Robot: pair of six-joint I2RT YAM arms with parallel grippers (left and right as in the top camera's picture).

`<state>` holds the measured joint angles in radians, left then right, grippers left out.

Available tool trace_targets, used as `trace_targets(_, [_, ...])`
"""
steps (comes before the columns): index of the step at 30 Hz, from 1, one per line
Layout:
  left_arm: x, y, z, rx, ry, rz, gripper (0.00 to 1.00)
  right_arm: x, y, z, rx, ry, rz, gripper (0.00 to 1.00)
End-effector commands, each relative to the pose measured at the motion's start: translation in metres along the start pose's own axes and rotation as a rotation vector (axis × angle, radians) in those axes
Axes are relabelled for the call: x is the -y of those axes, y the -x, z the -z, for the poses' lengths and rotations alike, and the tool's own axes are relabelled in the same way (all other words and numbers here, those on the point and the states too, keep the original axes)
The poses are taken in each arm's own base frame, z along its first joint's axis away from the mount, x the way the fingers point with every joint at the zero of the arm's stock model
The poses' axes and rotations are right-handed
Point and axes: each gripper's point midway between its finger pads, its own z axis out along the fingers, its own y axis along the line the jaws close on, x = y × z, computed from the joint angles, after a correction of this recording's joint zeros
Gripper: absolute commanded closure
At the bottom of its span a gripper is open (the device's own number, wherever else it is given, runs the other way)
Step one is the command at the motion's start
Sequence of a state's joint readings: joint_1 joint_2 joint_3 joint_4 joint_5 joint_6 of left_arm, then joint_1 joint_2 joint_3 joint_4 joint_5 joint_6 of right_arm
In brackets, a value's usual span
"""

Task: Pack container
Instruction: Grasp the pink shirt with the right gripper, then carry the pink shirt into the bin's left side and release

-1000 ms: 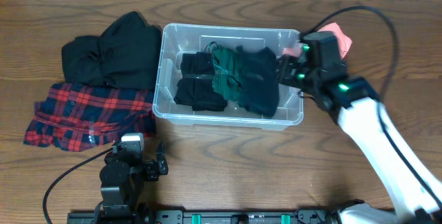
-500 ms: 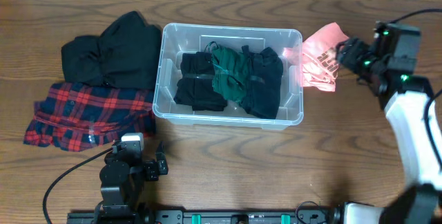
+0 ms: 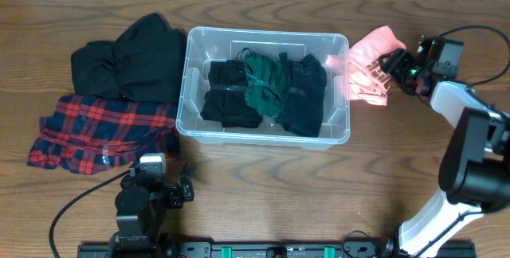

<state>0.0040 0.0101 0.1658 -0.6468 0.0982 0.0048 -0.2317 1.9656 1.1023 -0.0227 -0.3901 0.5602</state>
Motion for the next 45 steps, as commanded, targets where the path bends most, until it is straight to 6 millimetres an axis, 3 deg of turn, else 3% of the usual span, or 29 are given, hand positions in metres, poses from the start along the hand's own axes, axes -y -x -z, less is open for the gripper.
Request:
trace_targets(1, [0.001, -0.002, -0.002, -0.003, -0.005, -0.012, 0.02, 0.006, -0.010, -0.016, -0.037, 0.019, -0.072, 0.36])
trace_targets(5, [0.001, -0.002, -0.002, -0.003, -0.005, -0.012, 0.02, 0.016, -0.018, -0.026, -0.060, 0.003, -0.084, 0.39])
trace_targets(11, [0.001, -0.002, -0.002, -0.003, -0.005, -0.012, 0.02, 0.020, -0.020, -0.027, -0.068, -0.005, -0.067, 0.82])
trace_targets(14, [0.001, -0.002, -0.002, -0.003, -0.005, -0.012, 0.02, 0.023, -0.021, -0.022, -0.080, -0.015, -0.085, 0.91])
trace_targets(17, [0.001, -0.002, -0.002, -0.003, -0.005, -0.012, 0.02, 0.019, -0.016, -0.004, -0.082, -0.014, -0.088, 0.96])
trace_targets(20, [0.001, -0.003, -0.002, -0.003, -0.005, -0.012, 0.02, -0.007, -0.005, 0.031, -0.068, 0.040, -0.021, 0.98])
trace_targets(24, [0.001, -0.002, -0.002, -0.003, -0.005, -0.012, 0.02, -0.060, -0.002, 0.101, -0.040, 0.131, 0.079, 0.99])
trace_targets(30, [0.001, -0.002, -0.002, -0.003, -0.005, -0.012, 0.02, -0.152, -0.027, 0.204, 0.032, 0.351, 0.252, 0.99])
trace_targets(33, [0.001, -0.002, -0.002, -0.003, -0.005, -0.012, 0.02, -0.190, -0.051, 0.234, 0.031, 0.452, 0.298, 0.99])
trace_targets(37, [0.001, -0.002, -0.002, -0.003, -0.005, -0.012, 0.02, -0.245, -0.094, 0.246, -0.030, 0.590, 0.358, 0.99])
trace_targets(39, [0.001, -0.002, -0.002, -0.003, -0.005, -0.012, 0.02, -0.268, -0.118, 0.238, -0.063, 0.616, 0.371, 0.99])
trace_targets(45, [0.001, -0.002, -0.002, -0.003, -0.005, -0.012, 0.02, -0.317, -0.196, 0.179, -0.126, 0.603, 0.449, 0.98])
